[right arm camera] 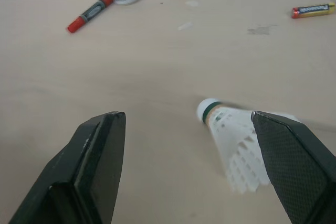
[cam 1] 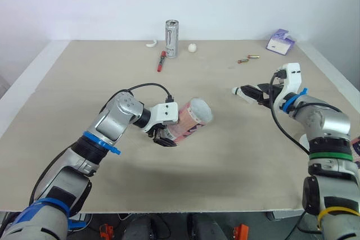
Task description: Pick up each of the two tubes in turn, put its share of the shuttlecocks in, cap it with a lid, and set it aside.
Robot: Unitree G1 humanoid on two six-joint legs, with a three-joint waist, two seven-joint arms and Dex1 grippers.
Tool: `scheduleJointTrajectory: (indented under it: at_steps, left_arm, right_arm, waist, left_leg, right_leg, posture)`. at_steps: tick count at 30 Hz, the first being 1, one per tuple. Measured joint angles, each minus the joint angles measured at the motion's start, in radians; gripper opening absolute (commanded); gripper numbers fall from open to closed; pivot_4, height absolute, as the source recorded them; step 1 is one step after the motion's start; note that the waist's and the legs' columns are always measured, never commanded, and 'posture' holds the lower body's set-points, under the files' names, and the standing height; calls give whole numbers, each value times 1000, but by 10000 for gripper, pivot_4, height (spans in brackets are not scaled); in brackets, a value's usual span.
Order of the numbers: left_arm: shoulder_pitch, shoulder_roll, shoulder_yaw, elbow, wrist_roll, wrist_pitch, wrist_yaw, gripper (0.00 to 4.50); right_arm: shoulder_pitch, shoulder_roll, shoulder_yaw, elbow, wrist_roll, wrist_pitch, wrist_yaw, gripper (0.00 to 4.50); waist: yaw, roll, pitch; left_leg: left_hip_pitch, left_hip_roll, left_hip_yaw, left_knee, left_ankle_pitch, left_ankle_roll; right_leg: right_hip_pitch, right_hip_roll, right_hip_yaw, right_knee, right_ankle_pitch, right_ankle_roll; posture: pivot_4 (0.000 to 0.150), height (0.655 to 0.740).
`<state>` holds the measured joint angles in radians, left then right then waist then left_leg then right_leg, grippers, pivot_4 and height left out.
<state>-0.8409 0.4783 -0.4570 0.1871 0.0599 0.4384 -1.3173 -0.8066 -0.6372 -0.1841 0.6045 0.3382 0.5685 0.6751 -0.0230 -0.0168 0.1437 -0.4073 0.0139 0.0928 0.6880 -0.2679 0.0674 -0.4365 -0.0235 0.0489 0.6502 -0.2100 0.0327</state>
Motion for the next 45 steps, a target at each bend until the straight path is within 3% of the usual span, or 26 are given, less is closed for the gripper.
scheduleJointTrajectory:
  at_steps: [5,17,36,39,45]
  left_arm:
    - [1,2,1,-6,0,9,1,37106]
    - [14,11,3,-25,0,27,4,37106]
    - [18,12,3,-39,0,40,7,37106]
    - [22,13,4,-43,0,41,10,37106]
    - [26,15,5,-50,0,43,15,37106]
  right_arm:
    - [-20,24,10,123,-40,-55,-29,41061]
    - [17,25,6,19,-29,-32,-23,41061]
    - [-186,98,21,429,-109,-193,-37,41061]
    - [-205,103,21,475,-116,-219,-40,32901]
    - [-231,104,20,520,-129,-263,-41,4010]
  waist:
    - [0,0,0]
    - [-2,1,0]
    - [-3,1,0]
    - [-4,1,0]
    - [-4,1,0]
  left_leg:
    - [0,0,0,0,0,0]
    - [0,0,0,0,0,0]
    - [0,0,1,-1,0,0]
    - [0,0,1,-1,0,0]
    - [1,0,1,-1,0,0]
  right_leg:
    - [0,0,1,0,0,0]
    - [0,0,1,0,0,0]
    - [-1,0,1,0,0,0]
    - [-1,0,1,0,0,0]
    - [-1,0,1,0,0,0]
  posture:
    - [1500,7400]
    - [1500,7400]
    - [1500,7400]
    - [1500,7400]
    - [1500,7400]
